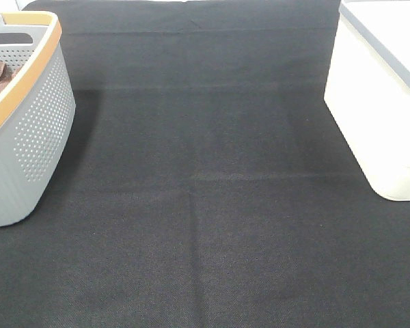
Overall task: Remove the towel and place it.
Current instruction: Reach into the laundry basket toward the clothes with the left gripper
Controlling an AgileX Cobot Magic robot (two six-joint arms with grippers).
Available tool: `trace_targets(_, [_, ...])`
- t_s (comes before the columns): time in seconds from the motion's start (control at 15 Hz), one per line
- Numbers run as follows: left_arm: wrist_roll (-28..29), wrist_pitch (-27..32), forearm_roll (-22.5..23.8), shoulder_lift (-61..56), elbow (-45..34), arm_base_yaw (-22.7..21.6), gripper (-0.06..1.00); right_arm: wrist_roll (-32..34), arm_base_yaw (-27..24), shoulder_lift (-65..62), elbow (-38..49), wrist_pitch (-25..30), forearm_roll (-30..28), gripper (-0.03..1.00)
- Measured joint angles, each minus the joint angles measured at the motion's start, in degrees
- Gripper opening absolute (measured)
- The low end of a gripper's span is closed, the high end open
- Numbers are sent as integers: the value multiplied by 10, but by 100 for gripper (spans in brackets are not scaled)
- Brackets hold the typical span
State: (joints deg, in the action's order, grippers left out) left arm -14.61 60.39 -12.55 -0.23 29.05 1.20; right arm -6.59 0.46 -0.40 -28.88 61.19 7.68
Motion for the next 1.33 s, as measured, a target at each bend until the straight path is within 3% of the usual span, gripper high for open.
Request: trace_targets(1.33, [0, 0, 0, 0, 0, 0, 73, 0, 0, 0, 0, 0, 0, 74])
